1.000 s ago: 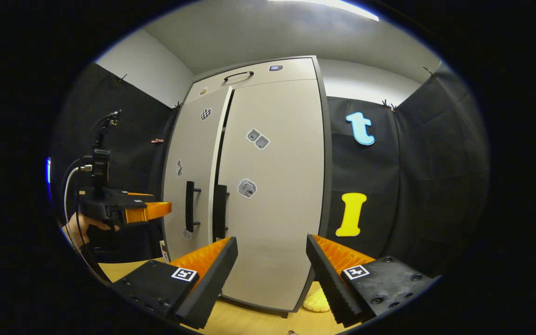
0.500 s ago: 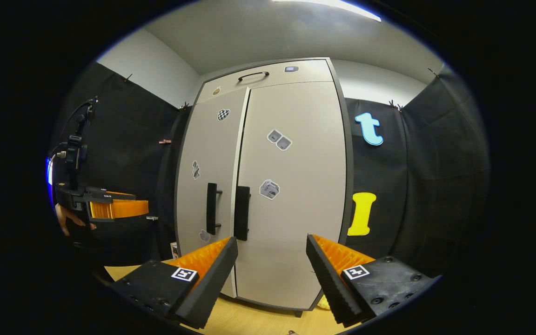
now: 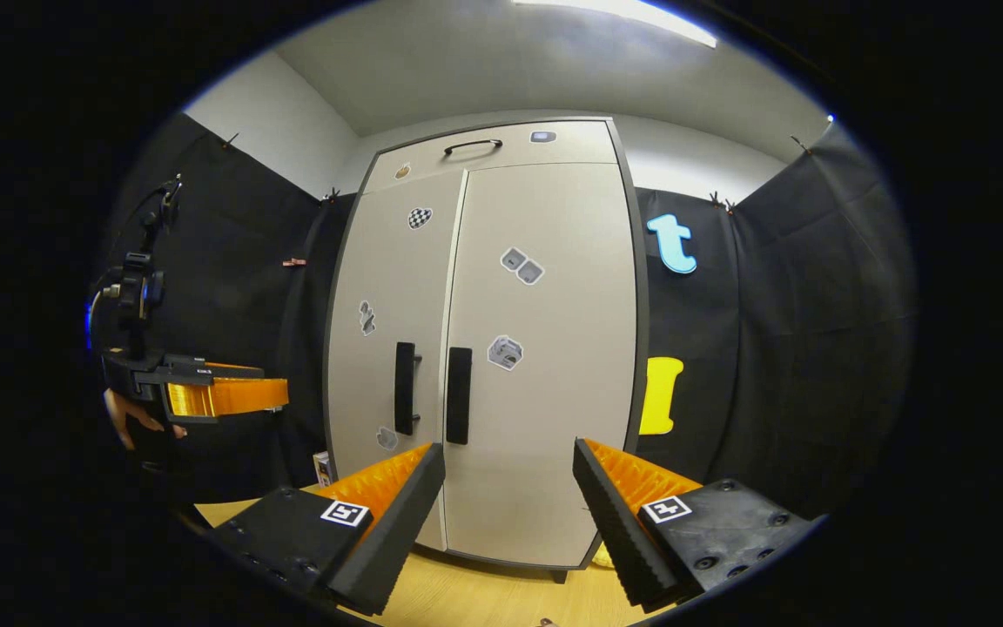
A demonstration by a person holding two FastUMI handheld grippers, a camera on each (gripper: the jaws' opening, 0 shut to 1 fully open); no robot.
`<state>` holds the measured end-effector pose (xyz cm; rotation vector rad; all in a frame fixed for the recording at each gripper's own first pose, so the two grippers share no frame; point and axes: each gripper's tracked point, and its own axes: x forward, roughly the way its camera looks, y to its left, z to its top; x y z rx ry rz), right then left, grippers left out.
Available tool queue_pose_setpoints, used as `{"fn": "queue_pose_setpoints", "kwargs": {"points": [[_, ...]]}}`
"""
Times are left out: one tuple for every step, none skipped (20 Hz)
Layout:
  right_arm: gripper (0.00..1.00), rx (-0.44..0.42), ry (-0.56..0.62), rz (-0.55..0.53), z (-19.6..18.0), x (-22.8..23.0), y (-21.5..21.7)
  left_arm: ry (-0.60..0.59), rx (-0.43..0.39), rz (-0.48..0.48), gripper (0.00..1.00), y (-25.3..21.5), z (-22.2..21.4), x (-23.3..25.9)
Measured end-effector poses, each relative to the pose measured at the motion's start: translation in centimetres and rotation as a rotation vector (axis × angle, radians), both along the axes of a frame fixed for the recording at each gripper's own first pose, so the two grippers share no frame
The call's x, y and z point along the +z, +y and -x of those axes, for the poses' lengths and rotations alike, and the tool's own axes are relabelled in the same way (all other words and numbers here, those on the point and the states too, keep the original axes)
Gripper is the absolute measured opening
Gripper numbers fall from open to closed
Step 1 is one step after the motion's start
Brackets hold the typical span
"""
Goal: Grab one shoe with the right hand and put it into the shoe cabinet, grab the other shoe with the left hand and put it into the shoe cabinet; then close the right door with the right hand and the left door with the left hand.
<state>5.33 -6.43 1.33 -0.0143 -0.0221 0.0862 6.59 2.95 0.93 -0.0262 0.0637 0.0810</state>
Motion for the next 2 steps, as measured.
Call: {"fn": "queue_pose_setpoints", "kwargs": {"points": [[0.98,-0.008,-0.004,0.000,0.12,0.13,-0.01,-0.005,-0.008,-0.004,0.94,-0.07,0.04,0.23],[0.98,-0.016,-0.008,0.000,0.35,0.30,-0.07,-0.011,-0.011,-0.008,0.94,-0.09,0.09,0.47]]}}
